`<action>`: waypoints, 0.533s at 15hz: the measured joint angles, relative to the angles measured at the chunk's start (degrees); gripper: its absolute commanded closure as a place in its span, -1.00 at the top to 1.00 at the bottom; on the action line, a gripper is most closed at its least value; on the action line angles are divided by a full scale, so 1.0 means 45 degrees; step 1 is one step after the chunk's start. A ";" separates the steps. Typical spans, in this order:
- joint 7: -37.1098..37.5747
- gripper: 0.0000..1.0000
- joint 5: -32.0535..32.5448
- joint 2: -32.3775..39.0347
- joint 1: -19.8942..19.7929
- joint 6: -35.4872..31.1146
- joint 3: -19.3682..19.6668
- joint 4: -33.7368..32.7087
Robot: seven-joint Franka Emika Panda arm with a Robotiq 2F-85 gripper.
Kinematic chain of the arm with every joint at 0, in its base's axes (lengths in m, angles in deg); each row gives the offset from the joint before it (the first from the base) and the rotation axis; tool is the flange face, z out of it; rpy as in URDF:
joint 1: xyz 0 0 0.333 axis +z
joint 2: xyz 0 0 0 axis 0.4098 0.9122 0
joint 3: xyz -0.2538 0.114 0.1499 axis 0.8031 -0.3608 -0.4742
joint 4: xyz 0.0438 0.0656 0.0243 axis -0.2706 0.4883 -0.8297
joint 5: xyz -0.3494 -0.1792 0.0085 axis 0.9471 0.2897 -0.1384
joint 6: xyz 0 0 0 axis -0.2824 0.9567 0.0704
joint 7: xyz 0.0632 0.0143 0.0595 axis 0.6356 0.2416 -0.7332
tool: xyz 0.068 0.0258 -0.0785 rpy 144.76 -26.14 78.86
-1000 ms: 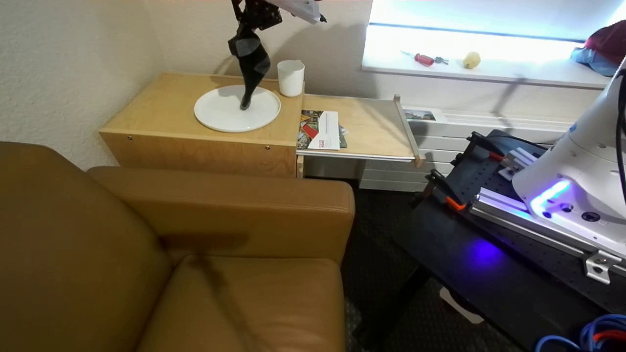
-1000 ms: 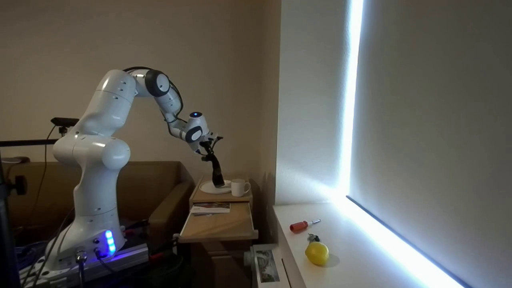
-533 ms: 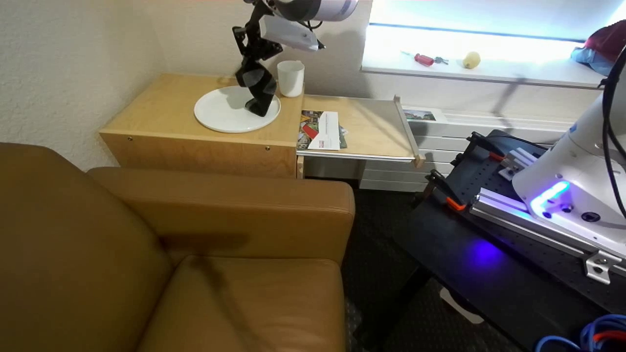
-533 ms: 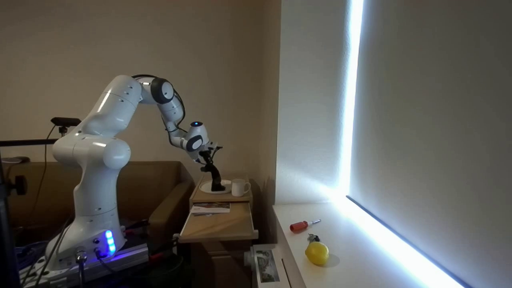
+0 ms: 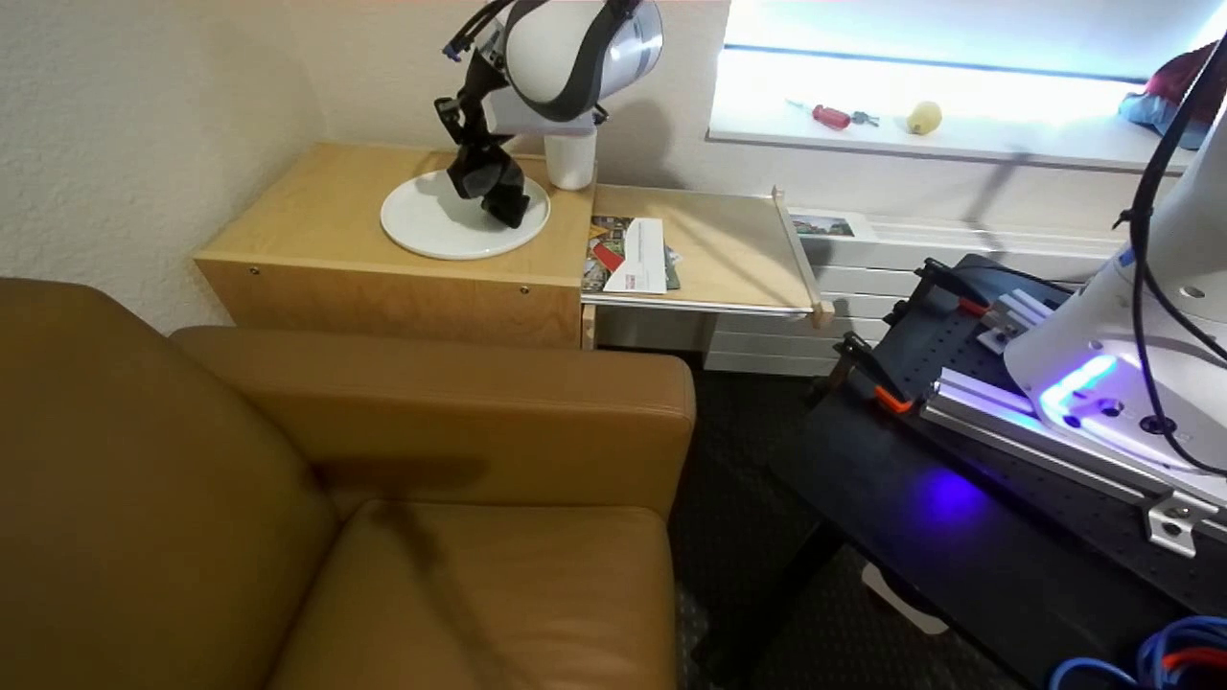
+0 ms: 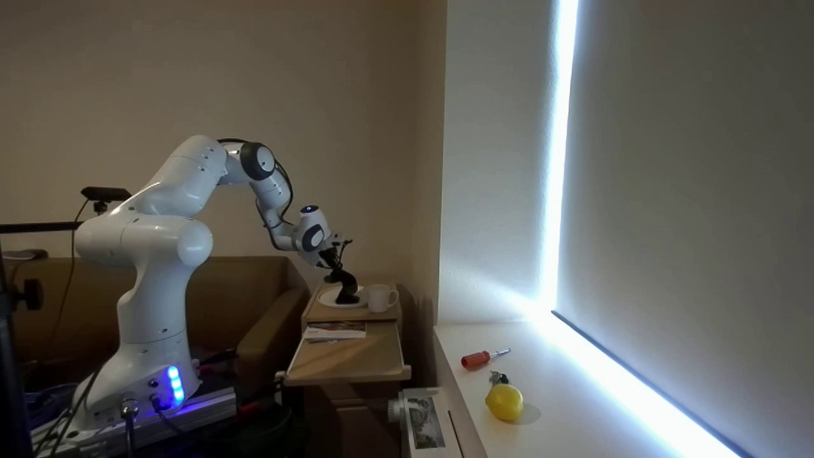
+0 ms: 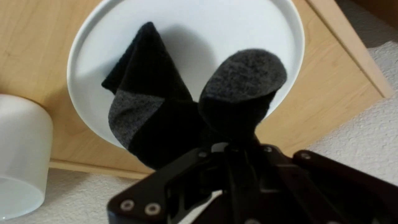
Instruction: Take the black sock from the window sill and place it on the white plate
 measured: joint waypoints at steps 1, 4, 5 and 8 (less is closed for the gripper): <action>0.0297 -0.97 0.0094 0.0262 0.0427 -0.0001 0.0568 -0.0292; 0.0861 -0.97 0.0125 0.1032 0.1426 0.0035 0.1879 -0.1043; 0.1017 -0.97 0.0125 0.1270 0.1683 0.0047 0.2187 -0.1233; 0.1323 -0.36 0.0124 0.1883 0.2218 0.0177 0.2793 -0.1648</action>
